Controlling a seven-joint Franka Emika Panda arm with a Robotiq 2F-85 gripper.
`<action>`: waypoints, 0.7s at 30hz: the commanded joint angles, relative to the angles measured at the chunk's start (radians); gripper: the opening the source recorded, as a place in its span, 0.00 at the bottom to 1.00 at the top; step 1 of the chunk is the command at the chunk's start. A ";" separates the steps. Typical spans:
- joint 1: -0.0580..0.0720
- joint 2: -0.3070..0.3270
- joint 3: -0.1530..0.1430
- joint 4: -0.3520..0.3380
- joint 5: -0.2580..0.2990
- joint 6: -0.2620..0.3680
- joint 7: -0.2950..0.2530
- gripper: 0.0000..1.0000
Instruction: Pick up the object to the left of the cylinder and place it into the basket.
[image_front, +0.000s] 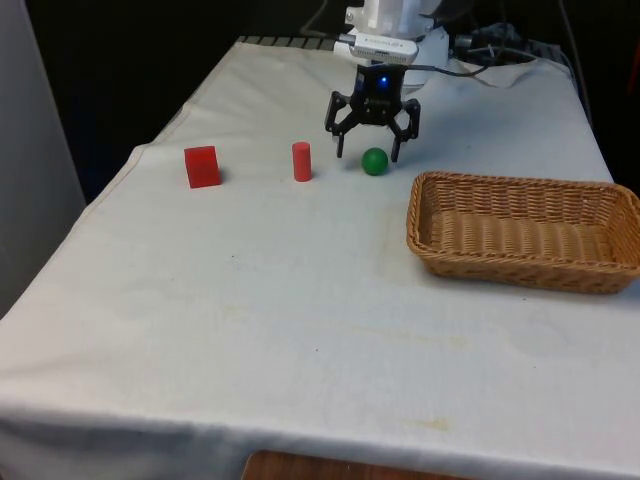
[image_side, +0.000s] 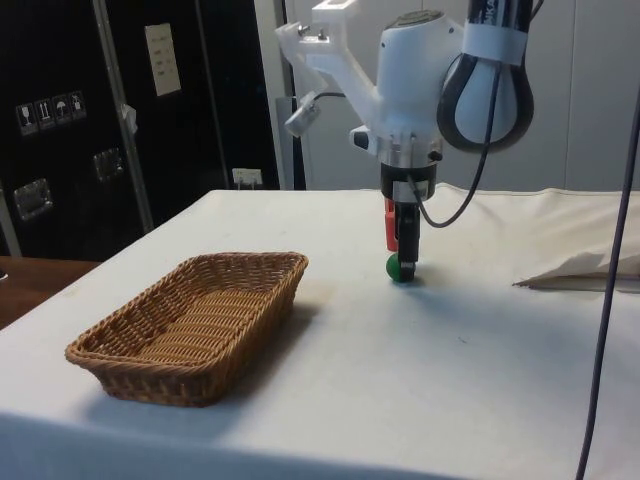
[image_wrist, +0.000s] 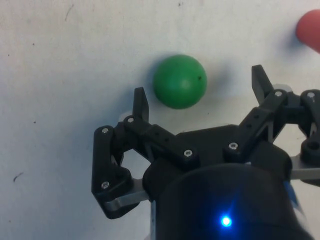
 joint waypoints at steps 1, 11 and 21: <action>-0.039 -0.038 0.055 -0.024 0.025 -0.001 -0.016 1.00; -0.039 -0.001 0.065 0.000 0.033 0.003 -0.005 1.00; -0.029 0.045 0.061 0.020 0.048 0.014 -0.003 1.00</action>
